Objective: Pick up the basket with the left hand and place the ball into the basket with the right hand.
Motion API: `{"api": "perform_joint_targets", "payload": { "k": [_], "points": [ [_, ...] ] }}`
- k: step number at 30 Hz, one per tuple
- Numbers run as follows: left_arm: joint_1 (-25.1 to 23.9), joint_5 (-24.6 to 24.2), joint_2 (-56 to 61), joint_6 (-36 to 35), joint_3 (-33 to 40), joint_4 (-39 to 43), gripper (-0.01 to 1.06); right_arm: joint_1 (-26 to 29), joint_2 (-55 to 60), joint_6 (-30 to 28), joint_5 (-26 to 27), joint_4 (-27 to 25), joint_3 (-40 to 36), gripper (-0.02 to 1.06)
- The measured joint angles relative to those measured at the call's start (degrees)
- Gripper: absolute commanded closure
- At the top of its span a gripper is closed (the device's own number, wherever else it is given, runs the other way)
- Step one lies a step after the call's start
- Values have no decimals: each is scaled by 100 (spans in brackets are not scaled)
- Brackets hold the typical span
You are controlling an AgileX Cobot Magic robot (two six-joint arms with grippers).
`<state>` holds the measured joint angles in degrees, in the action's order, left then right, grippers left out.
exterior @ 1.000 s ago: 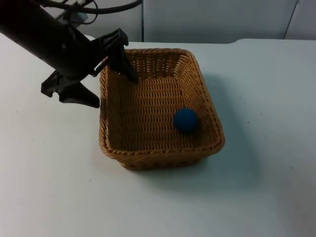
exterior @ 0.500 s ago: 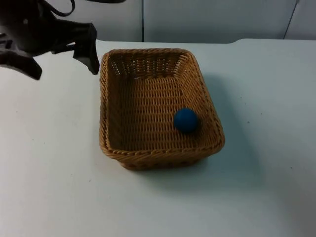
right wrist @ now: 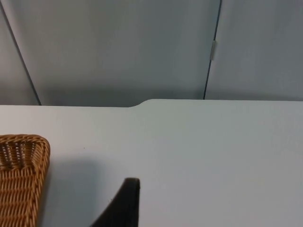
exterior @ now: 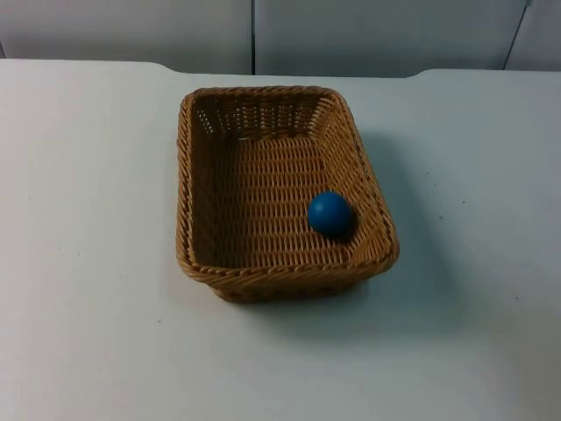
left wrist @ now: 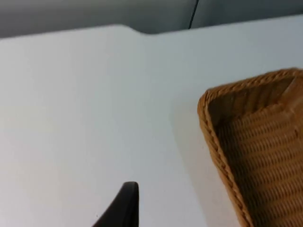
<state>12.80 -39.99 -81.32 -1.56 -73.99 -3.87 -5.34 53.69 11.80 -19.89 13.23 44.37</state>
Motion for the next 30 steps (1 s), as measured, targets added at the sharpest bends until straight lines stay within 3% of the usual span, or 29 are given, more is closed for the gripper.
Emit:
{"api": "perform_joint_targets", "payload": {
  "k": [8,18,20,27,30],
  "points": [
    [0,-92,1188,7,0,70,0,0,0,0,-41,-12,0,5],
    [0,-297,1355,-160,0,317,0,0,0,0,-284,0,0,5],
    [0,-297,1355,-248,0,317,0,0,0,0,-254,0,0,5],
    [0,-349,1355,-307,0,502,0,0,0,0,576,-12,0,5],
    [0,-420,1380,-295,0,558,0,0,-10,0,443,-12,0,5]
  ]
}}
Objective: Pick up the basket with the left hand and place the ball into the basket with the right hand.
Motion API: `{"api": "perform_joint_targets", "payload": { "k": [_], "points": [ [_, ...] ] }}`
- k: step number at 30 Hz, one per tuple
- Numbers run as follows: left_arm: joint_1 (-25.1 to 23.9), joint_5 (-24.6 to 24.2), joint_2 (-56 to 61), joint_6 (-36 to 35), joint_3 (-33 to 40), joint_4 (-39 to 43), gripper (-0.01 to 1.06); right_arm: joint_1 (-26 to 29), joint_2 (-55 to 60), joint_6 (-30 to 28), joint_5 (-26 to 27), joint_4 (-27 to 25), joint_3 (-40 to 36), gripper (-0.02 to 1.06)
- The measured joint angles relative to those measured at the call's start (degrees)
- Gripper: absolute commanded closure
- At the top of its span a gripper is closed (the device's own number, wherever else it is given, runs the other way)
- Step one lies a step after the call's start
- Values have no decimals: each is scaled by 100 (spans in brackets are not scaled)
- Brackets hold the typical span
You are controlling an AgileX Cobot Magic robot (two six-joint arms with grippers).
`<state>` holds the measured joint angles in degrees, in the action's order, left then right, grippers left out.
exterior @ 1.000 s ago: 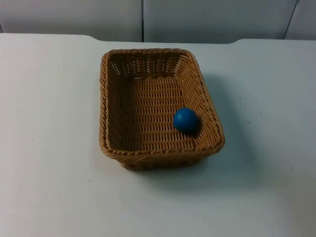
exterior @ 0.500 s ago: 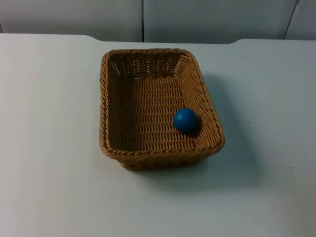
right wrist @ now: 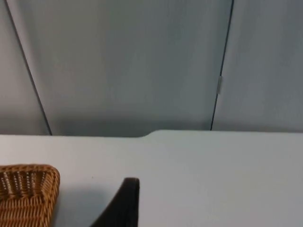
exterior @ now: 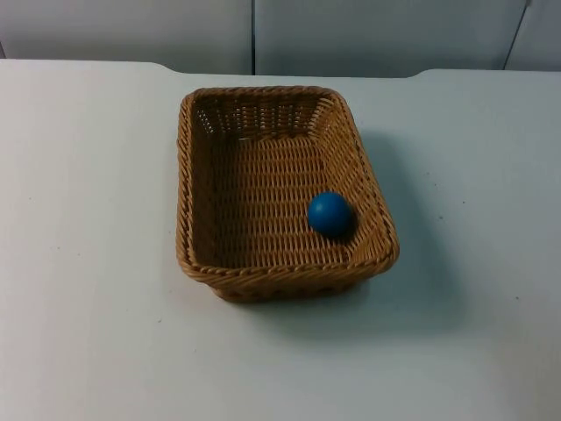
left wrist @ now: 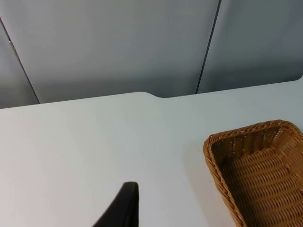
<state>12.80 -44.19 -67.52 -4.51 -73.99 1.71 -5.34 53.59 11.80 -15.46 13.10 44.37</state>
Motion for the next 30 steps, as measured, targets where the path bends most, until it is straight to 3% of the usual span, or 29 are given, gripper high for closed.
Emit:
{"api": "perform_joint_targets", "payload": {
  "k": [4,6,12,18,25,30],
  "points": [
    [0,-1,392,71,318,145,0,0,-208,0,-710,-158,-13,5],
    [18,24,559,96,476,199,0,0,-395,0,-779,-208,-16,5],
    [193,161,2114,106,1433,500,0,-25,-1822,0,-1674,-232,-16,5],
    [193,161,3509,118,2147,719,0,-419,-3077,0,-2467,-87,-16,5],
    [193,-394,4750,118,2474,743,0,-599,-3806,-9,-3956,-66,-16,5],
    [193,-838,5267,118,2792,560,0,-599,-4149,-9,-4512,-66,-42,5]
  ]
}}
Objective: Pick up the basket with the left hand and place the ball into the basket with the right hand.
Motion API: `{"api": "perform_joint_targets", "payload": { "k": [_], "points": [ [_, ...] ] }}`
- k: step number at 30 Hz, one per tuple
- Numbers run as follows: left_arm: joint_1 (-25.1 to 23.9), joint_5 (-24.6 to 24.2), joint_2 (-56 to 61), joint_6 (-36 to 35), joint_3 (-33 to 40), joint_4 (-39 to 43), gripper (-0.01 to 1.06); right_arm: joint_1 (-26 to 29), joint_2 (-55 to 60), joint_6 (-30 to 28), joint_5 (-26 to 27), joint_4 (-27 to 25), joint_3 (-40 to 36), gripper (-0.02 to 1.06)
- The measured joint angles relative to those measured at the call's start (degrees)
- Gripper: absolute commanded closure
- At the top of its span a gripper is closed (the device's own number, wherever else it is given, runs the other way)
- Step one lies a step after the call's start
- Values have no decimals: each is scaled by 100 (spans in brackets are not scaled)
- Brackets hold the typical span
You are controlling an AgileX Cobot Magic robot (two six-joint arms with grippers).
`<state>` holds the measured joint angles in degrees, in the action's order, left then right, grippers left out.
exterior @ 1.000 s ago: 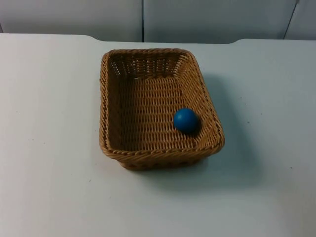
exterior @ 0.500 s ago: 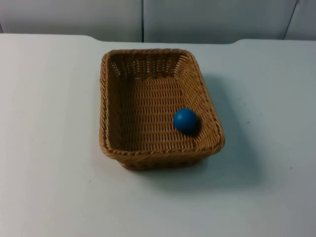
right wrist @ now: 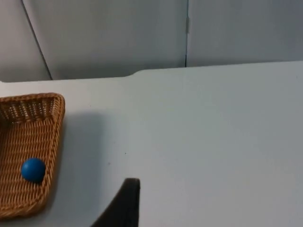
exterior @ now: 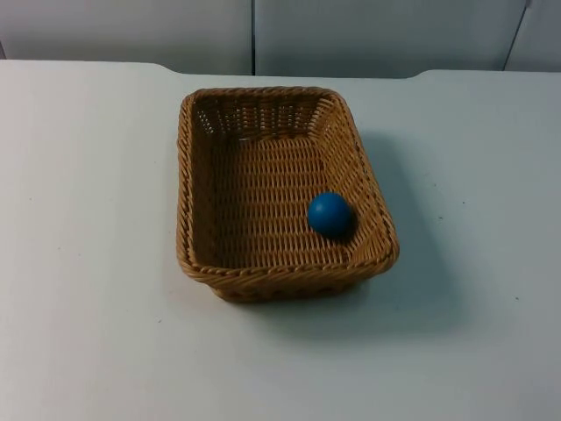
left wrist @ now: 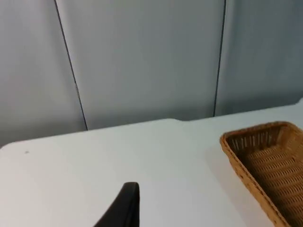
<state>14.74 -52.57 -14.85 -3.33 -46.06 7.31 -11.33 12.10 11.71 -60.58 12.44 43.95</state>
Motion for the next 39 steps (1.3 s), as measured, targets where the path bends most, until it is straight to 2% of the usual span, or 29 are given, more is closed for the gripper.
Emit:
{"api": "perform_joint_targets", "payload": {
  "k": [3,6,11,16,22,39],
  "points": [
    [0,-166,177,0,263,-101,0,0,-217,-98,-132,-63,-159,5],
    [0,-308,405,0,687,-186,0,0,-691,-450,-210,-495,-633,5],
    [0,-496,643,0,1057,-233,0,0,-1156,-544,-288,-802,-1101,5],
    [0,-554,788,299,1369,-576,0,0,-1187,-665,-535,-818,-1230,5],
    [94,-613,936,676,1512,-941,0,0,-1187,-833,-535,-818,-1230,5],
    [121,-889,1414,631,1632,-953,0,0,-1187,-883,-410,-818,-1300,5]
  ]
}}
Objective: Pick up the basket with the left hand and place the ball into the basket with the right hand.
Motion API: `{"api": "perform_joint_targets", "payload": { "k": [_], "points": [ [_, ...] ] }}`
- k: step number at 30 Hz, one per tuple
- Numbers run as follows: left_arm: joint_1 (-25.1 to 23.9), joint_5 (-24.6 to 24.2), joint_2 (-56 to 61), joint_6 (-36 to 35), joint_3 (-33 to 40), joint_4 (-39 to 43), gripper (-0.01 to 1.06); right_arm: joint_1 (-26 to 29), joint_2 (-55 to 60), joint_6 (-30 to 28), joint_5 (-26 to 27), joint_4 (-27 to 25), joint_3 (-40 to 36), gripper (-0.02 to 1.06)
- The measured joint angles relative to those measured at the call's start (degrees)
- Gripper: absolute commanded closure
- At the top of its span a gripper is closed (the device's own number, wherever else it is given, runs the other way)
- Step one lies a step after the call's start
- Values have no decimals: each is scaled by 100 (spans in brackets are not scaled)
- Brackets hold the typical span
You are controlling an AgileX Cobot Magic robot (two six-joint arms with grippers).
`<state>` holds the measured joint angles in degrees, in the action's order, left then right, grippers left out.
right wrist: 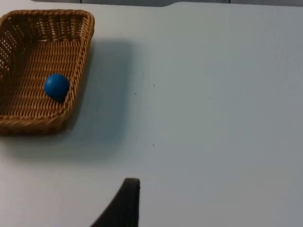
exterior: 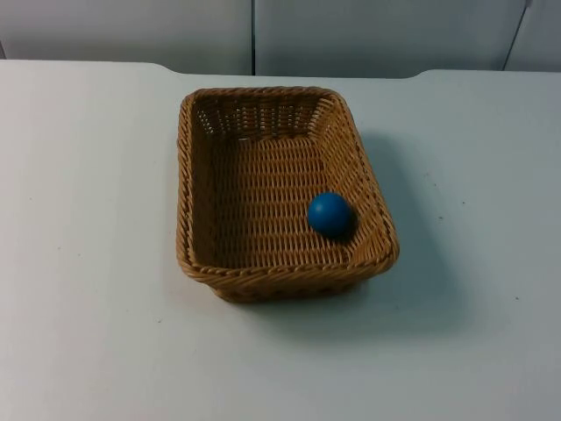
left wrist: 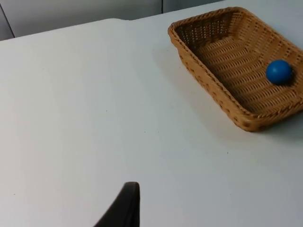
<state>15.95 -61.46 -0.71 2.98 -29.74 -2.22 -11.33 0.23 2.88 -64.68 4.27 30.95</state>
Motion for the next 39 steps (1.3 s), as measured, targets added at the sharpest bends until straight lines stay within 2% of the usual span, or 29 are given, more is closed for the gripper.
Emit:
{"api": "perform_joint_targets", "payload": {
  "k": [2,9,13,39],
  "points": [
    [0,-33,41,-12,13,0,0,0,0,-24,212,-85,-54,5],
    [26,-33,51,-12,24,0,0,-12,0,-348,274,-325,-75,5],
    [277,-33,51,-12,24,-21,0,-23,0,-889,254,-705,-124,5],
    [341,-33,51,-12,24,-21,0,-23,0,-890,241,-725,-124,5]
  ]
}}
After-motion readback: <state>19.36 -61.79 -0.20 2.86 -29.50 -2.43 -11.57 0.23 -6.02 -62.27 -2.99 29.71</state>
